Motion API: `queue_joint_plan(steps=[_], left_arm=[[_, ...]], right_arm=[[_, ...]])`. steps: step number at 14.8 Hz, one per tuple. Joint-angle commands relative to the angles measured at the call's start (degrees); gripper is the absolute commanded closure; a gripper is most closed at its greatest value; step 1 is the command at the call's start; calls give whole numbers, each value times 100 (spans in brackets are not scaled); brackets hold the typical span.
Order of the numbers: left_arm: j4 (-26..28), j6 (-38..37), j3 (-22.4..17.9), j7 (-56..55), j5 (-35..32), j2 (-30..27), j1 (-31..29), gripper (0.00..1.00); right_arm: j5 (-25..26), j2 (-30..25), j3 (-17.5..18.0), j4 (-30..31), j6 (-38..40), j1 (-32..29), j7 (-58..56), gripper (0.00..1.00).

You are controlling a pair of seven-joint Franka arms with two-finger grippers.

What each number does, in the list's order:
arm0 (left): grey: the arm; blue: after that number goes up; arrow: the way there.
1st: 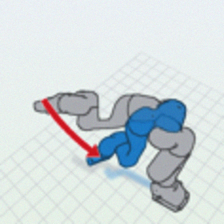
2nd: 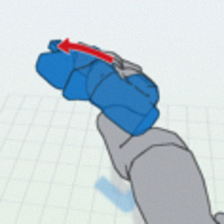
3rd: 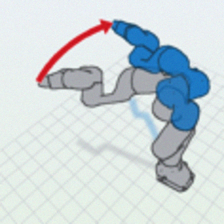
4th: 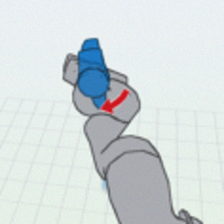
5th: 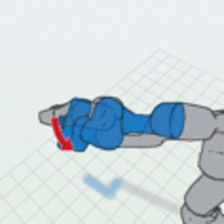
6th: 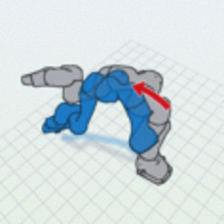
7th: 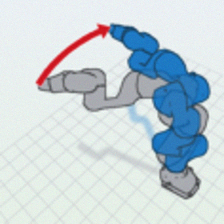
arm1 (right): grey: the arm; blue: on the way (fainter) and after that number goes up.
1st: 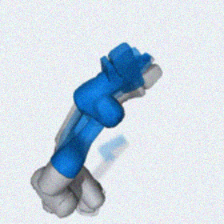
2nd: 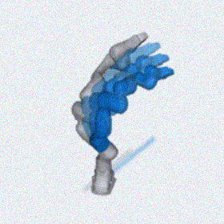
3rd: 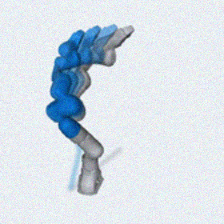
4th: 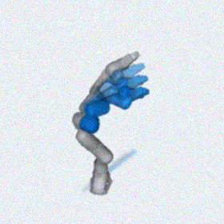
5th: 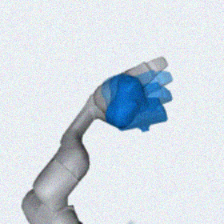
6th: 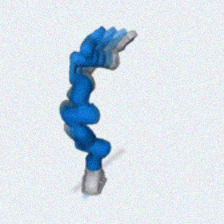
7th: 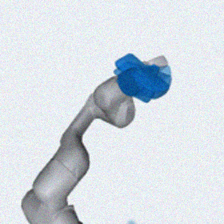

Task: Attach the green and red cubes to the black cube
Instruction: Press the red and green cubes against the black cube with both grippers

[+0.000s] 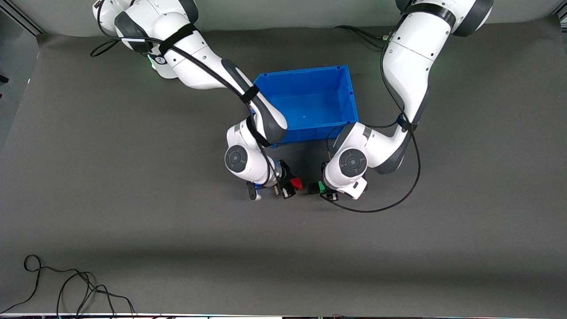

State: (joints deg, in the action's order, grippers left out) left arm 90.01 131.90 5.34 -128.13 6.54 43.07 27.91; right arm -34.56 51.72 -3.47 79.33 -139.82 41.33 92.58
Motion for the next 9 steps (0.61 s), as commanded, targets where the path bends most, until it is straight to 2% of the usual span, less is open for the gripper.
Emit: queue_joint_plan(steps=[1,4,9], left_arm=[[-160,-42,-104,-133,84,70,180,84],[-160,-85,-104,-46,-47,70,223,83],[-168,-24,-104,-151,5,79,259,83]], right_arm=[[55,181,-66,-190,-299,68,164,71],[63,295,-66,-312,-555,60,453,71],[89,330,-93,-392,-555,68,569,70]])
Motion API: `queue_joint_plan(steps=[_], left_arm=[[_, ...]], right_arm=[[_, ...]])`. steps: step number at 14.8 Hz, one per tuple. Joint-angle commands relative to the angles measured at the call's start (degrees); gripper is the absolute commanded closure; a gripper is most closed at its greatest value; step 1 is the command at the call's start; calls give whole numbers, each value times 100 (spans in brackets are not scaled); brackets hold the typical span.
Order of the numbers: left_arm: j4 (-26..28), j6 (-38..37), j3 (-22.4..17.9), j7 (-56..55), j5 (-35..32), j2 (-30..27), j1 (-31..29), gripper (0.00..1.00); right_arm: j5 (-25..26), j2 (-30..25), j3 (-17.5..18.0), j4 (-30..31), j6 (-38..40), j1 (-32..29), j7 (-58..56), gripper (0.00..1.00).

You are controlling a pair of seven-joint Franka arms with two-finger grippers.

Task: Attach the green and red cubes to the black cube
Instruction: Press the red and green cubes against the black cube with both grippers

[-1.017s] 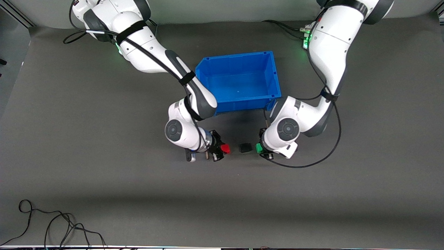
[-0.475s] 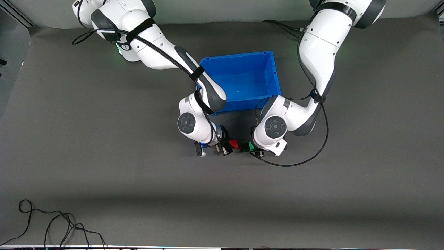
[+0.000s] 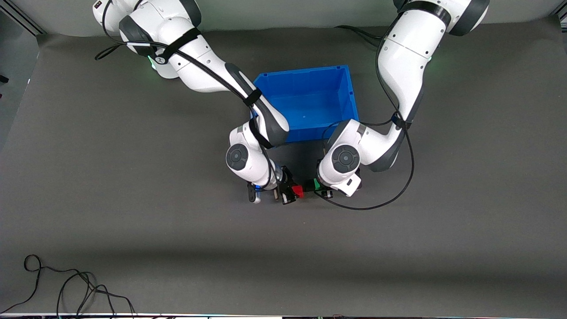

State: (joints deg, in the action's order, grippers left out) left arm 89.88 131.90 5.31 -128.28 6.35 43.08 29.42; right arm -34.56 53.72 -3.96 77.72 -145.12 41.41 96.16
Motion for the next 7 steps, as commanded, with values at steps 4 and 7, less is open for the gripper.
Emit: queue_joint_plan(steps=[4,7], left_arm=[[-155,38,-100,-145,24,69,99,83],[-155,29,-100,-128,-45,69,99,43]], right_arm=[[177,86,-44,-213,-7,104,167,67],[248,77,-44,-187,37,112,166,32]])
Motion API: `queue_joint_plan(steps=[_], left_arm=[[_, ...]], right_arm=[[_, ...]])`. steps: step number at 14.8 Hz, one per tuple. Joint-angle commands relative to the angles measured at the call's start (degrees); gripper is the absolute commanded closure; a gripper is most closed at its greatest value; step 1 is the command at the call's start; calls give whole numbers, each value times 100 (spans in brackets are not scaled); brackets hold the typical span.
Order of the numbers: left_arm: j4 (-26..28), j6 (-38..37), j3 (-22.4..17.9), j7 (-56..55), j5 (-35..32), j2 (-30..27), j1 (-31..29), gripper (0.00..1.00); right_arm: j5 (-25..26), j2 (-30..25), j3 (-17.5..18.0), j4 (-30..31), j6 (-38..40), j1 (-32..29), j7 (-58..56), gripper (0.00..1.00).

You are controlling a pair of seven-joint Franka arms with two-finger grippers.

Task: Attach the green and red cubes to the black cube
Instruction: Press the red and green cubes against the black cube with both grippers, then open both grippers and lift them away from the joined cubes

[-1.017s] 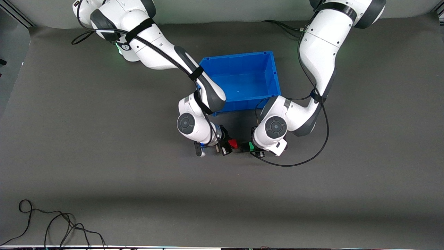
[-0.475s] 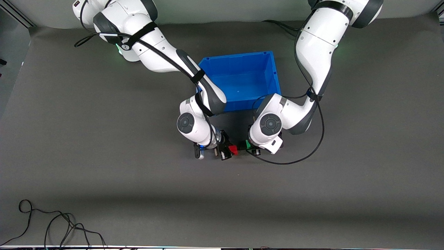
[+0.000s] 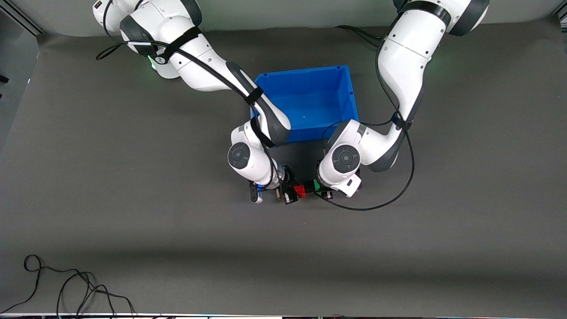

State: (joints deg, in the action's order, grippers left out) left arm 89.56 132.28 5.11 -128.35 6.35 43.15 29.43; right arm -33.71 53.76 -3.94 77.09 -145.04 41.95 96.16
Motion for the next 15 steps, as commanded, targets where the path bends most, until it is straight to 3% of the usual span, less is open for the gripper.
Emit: queue_joint_plan(steps=[1,2,6,10,15], left_arm=[[-132,-9,-80,-103,-81,62,98,19],[-132,-9,-89,-85,-108,45,107,0],[-141,-324,-133,116,-213,-262,-51,0],[-97,-1343,-115,1563,-152,-947,-586,0],[166,-2154,-150,3655,-257,-1606,-1236,0]], right_arm=[[163,82,-45,-124,28,59,166,0],[180,73,-45,-124,28,59,166,0],[302,-75,-193,-124,220,-29,123,0],[760,-444,-738,-133,1073,-38,-140,0],[778,-1147,-1721,-37,2679,-108,-1878,0]])
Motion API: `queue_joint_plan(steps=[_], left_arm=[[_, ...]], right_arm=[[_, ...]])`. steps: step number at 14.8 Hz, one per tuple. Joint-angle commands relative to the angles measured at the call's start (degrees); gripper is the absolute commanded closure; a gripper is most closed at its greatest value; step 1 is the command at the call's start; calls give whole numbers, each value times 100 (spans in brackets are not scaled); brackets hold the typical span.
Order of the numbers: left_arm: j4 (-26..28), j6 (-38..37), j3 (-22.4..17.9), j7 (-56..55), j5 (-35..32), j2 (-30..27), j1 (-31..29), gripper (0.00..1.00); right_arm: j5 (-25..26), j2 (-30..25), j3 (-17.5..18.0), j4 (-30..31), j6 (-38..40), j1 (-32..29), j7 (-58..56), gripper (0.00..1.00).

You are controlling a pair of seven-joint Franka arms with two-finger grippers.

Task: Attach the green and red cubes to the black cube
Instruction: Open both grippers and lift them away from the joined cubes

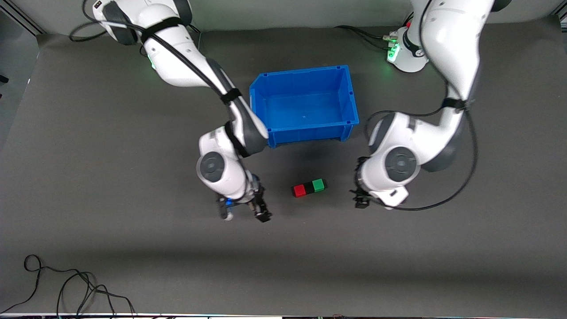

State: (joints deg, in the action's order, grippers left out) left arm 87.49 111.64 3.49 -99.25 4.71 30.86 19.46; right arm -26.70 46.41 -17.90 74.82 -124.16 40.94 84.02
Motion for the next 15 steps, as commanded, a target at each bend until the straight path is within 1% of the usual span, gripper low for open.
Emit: queue_joint_plan(steps=[1,4,6,7,9,10,11,12,13,15], left_arm=[[470,-99,2,1080,-215,-492,-363,0],[804,-99,11,2195,-576,-835,-846,0],[1251,-46,11,3546,-576,-1308,-1180,0],[1427,-63,20,4136,-576,-1528,-1364,0],[1612,-134,20,5270,-489,-1863,-1777,0],[1692,-186,28,6076,-402,-2004,-2014,0],[1771,-317,20,6728,-235,-2153,-2147,0],[1832,-397,2,7266,-234,-2328,-2244,0],[1859,-502,2,7758,-242,-2496,-2367,0],[1755,-652,-7,8577,-260,-2681,-2412,0]], right_arm=[[77,-605,-511,260,830,-7,-998,0],[86,-1282,-1074,637,1437,19,-2210,0],[164,-1704,-1460,884,1771,55,-3019,0],[365,-1923,-1540,989,1886,46,-3362,0],[1154,-2642,-1489,1410,1939,-94,-3725,0],[1523,-3055,-1349,1699,1940,-234,-3787,0],[1840,-3407,-1069,1928,1940,-444,-3866,0],[2165,-3707,-727,2105,1983,-812,-3997,0],[2430,-3918,-298,2159,2149,-1259,-4216,0],[2651,-4200,407,2133,2466,-2103,-4699,0]])
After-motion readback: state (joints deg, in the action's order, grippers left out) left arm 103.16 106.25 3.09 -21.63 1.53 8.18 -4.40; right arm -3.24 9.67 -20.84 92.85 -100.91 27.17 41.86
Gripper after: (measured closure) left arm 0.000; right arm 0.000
